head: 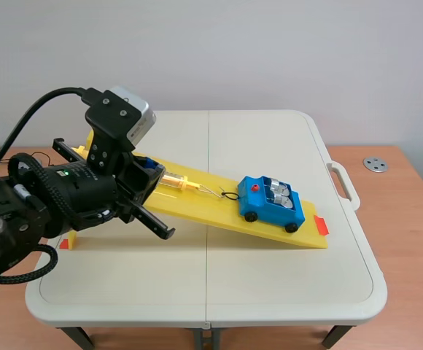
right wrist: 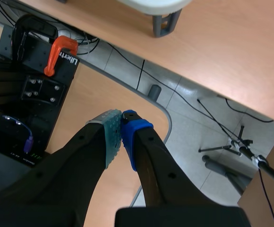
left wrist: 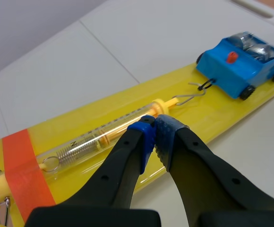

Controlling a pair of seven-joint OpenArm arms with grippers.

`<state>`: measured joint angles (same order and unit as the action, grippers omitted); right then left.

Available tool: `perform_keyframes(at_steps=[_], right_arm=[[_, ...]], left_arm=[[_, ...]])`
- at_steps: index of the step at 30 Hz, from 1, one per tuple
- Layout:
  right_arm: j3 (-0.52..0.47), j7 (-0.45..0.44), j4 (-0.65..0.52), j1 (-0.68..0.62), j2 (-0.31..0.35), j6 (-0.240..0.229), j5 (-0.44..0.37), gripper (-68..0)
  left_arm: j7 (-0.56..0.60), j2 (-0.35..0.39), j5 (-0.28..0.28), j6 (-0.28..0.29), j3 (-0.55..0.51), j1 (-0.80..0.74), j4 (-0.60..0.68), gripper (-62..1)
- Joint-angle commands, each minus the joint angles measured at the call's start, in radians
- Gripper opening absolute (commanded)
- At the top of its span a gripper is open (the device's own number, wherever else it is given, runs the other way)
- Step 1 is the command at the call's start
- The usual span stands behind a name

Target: Place the four metal weights on the blue cart on the ramp.

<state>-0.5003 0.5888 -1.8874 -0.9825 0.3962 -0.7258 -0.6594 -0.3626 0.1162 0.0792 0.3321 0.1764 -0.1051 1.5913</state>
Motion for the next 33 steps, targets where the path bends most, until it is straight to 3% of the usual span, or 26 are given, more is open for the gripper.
perform_keyframes(at_steps=[1, 6, 33], right_arm=[[-0.04, -0.048, -0.093, 0.013, 0.05, -0.02, -0.071, -66.9], [-0.04, -0.053, -0.093, 0.013, 0.041, -0.02, -0.071, -66.9], [-0.04, -0.06, -0.093, 0.016, 0.041, -0.02, -0.071, -66.9]], left_arm=[[0.146, -0.033, -0.027, -0.06, -0.019, 0.051, 0.055, -58.2], [0.149, -0.032, -0.006, -0.088, -0.019, 0.072, 0.012, -58.2], [0.157, -0.032, -0.007, -0.087, -0.019, 0.072, 0.009, -58.2]])
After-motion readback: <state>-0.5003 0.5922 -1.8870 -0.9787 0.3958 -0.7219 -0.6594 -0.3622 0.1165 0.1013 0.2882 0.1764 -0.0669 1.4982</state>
